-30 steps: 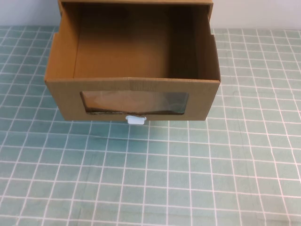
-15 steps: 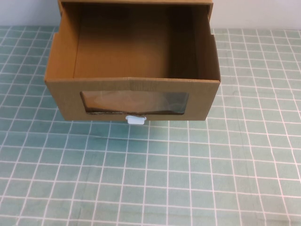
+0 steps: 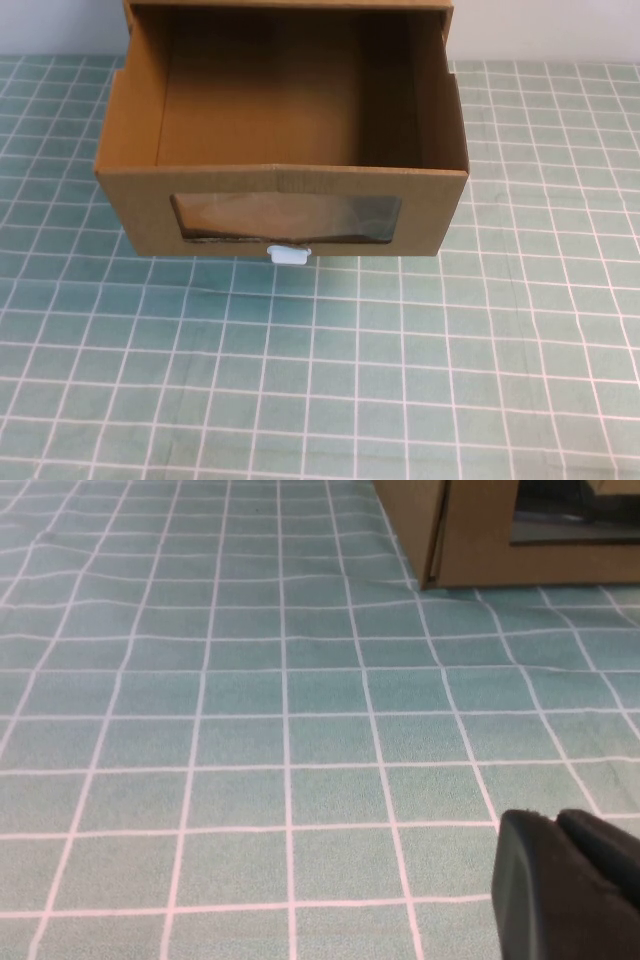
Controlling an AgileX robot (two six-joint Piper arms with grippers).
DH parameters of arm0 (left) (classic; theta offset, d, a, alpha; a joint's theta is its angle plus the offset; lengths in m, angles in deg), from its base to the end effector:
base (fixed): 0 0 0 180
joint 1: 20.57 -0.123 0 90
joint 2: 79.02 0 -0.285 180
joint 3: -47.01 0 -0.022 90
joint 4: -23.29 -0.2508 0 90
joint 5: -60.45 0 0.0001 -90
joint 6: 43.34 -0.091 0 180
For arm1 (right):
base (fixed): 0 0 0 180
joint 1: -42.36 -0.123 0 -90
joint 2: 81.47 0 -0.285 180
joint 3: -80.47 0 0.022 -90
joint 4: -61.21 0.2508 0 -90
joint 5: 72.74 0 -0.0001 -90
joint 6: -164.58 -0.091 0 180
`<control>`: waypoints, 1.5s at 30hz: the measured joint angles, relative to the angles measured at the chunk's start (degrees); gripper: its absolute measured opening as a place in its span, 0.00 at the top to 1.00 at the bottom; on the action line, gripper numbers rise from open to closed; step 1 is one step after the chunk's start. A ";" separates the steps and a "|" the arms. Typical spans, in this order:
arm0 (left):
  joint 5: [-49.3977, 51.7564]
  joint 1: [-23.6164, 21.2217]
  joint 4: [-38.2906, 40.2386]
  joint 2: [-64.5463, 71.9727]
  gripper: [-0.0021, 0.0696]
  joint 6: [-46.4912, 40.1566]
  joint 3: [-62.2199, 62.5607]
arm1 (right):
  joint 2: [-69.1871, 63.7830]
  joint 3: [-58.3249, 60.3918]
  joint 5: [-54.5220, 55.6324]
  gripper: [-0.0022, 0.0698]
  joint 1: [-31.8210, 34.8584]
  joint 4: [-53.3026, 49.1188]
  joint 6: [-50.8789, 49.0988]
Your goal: Close the shoe box
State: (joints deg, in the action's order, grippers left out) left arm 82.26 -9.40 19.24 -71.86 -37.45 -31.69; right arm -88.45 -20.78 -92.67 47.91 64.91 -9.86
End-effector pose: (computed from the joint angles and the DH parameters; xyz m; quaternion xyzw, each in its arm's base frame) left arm 0.0519 -0.0078 0.1709 0.0559 0.8051 -0.0578 0.5877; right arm 0.0531 -0.0031 0.1737 0.0175 0.7964 -0.0315 0.6037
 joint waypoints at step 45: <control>-58.01 0.00 0.39 -0.22 0.98 15.64 14.39 | -0.81 -22.17 48.75 0.99 0.00 0.86 -25.04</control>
State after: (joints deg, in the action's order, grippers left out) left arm 24.25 -9.40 19.63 -72.09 -21.80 -17.31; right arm -89.26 -42.95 -43.92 47.91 65.77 -34.91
